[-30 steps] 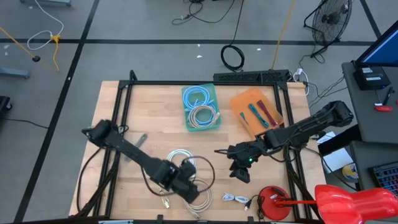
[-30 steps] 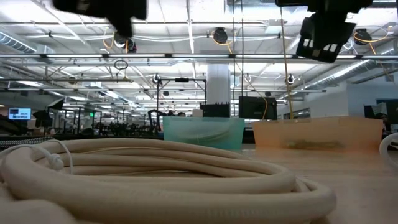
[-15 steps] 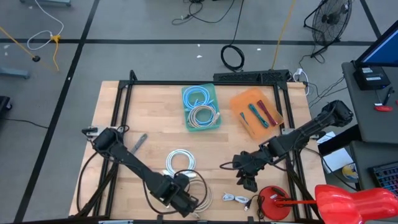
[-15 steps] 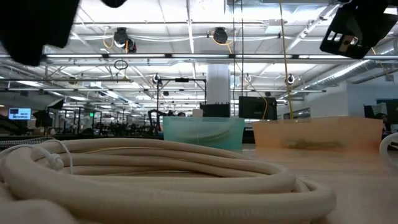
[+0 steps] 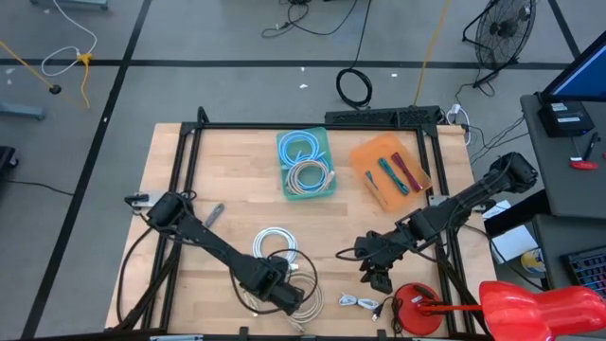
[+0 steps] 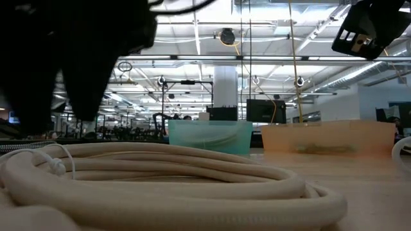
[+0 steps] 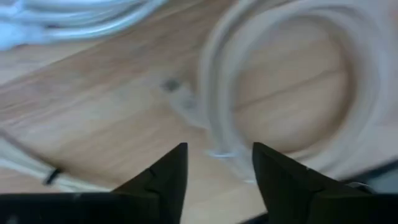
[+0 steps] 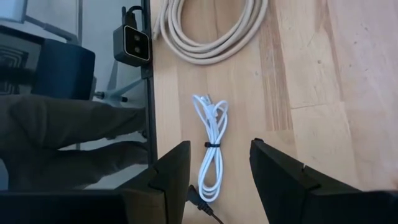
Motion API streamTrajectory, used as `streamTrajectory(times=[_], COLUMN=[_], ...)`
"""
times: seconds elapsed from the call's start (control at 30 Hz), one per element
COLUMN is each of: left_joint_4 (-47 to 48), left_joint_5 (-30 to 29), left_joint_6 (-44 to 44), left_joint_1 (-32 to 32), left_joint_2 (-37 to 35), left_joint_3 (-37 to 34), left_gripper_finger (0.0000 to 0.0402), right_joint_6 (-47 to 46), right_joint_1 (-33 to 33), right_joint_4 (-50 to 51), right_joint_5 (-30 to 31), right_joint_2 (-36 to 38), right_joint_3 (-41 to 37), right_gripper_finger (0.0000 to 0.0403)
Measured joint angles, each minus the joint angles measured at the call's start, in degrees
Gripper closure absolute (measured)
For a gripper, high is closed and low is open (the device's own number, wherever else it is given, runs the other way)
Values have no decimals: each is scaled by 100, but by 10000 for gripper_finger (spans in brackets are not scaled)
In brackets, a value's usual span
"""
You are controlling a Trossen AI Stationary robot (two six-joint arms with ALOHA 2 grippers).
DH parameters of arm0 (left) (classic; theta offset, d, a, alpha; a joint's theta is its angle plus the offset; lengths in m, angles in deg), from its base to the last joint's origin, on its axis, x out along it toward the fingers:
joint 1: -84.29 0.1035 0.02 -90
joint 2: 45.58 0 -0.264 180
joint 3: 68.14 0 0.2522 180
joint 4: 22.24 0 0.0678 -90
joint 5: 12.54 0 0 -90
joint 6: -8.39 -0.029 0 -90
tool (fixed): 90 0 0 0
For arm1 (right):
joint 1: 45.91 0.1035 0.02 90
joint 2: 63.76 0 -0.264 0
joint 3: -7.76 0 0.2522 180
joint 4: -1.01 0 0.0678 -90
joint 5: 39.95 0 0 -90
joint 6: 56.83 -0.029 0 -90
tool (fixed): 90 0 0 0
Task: Pick & Place USB Port
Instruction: Put the right brown charger cable into the green bin
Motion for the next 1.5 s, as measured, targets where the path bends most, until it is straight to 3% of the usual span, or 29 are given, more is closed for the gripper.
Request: streamTrajectory(times=[0.23, 0.5, 0.6, 0.83, 1.03, 1.27, 1.5], left_joint_4=[-947, -1439, -1518, -1645, -1748, -1714, -1086], left_joint_5=[362, 419, 599, 709, 669, -256, -1863], left_joint_6=[125, 222, 85, -279, -298, -574, -714], left_joint_1=[26, 118, 203, 331, 325, 251, 596], left_joint_2=[-13, -35, -42, -33, -84, -675, -1651], left_joint_3=[-680, -1068, -1144, -1189, -1193, -1029, -1007], left_gripper_finger=[166, 167, 202, 358, 361, 361, 361], right_joint_6=[-22, 19, 44, 85, 47, -19, -106], right_joint_1=[0, 0, -34, -46, -46, -54, -180], right_joint_4=[4, 7, 6, 6, 5, -15, -423], right_joint_5=[0, 22, 22, 24, 19, 15, 0], right_joint_2=[0, 0, 0, 0, 0, 2, 2], right_joint_3=[0, 0, 0, 0, 0, 0, -2], right_gripper_finger=[248, 248, 248, 248, 248, 248, 248])
